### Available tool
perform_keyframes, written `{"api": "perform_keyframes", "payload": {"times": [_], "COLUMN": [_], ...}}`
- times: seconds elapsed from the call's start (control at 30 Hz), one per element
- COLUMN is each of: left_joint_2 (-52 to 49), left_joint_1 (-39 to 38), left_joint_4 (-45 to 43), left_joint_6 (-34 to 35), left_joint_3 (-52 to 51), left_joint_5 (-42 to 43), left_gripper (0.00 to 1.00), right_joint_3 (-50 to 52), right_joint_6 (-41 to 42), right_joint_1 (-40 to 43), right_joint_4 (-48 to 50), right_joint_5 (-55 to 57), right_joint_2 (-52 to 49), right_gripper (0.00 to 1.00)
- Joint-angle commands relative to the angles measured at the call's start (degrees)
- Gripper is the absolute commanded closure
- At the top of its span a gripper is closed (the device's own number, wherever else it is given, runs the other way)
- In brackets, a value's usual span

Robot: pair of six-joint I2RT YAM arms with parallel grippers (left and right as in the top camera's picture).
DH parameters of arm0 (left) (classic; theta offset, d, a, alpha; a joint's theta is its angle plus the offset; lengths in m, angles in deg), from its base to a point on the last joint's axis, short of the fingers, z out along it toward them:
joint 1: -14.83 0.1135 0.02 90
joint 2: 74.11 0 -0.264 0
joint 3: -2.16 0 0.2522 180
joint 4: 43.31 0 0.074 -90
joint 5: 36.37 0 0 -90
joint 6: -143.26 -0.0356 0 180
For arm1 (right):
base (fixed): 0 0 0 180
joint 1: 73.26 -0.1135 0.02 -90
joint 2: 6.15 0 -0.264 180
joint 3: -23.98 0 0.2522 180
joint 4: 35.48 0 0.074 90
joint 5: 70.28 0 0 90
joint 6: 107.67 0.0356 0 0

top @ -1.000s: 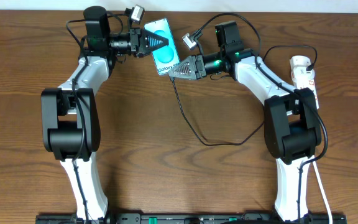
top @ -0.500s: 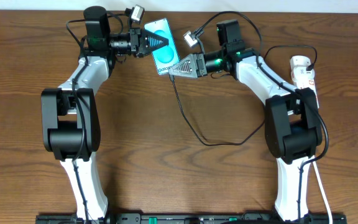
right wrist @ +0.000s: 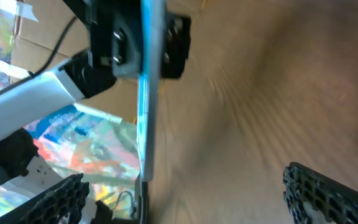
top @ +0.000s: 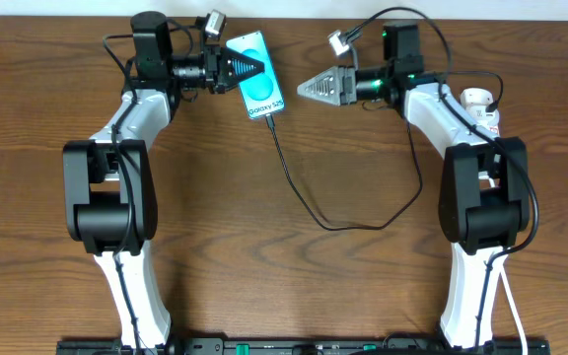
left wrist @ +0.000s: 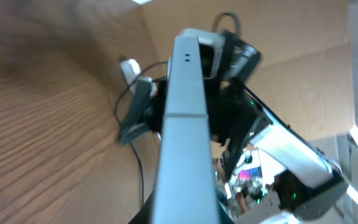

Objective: Plug charger to phone and switch on socket
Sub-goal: 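Open the right gripper and pull it back from the phone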

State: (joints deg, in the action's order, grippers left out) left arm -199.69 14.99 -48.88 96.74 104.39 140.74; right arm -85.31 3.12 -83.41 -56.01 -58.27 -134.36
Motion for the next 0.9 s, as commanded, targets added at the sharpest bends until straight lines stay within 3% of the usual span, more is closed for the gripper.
{"api": "perform_keyframes", "payload": {"times": [0.0, 0.2, 0.3, 0.43, 0.63, 0.87], "left_joint_2": [1.4, 1.4, 1.4, 1.4, 1.4, 1.4], "left_joint_1": [1.1, 1.4, 1.4, 1.4, 1.4, 1.4], "left_joint_4": [2.9, 7.5, 14.2, 28.6, 34.9, 42.5], "left_joint_6": [-0.3, -1.6, -5.9, -16.7, -21.2, -26.1], "left_joint_3": [0.6, 0.6, 0.6, 0.6, 0.6, 0.6], "left_joint_5": [-3.1, -8.0, -12.3, -19.0, -21.7, -27.4], "left_gripper": [0.93, 0.93, 0.93, 0.93, 0.93, 0.93], "right_joint_3": [-0.8, -0.8, -0.8, -0.8, -0.8, -0.8], "right_joint_6": [7.7, 20.6, 30.6, 43.7, 51.2, 51.9], "right_joint_1": [0.7, 0.7, 0.7, 0.7, 0.7, 0.7], "right_joint_4": [5.8, 22.2, 34.5, 50.7, 59.7, 60.4], "right_joint_5": [-2.3, -3.9, -5.1, -6.4, -7.7, -8.1], "right_joint_2": [1.7, 1.7, 1.7, 1.7, 1.7, 1.7], "right_gripper": [0.01, 0.01, 0.01, 0.01, 0.01, 0.01]}}
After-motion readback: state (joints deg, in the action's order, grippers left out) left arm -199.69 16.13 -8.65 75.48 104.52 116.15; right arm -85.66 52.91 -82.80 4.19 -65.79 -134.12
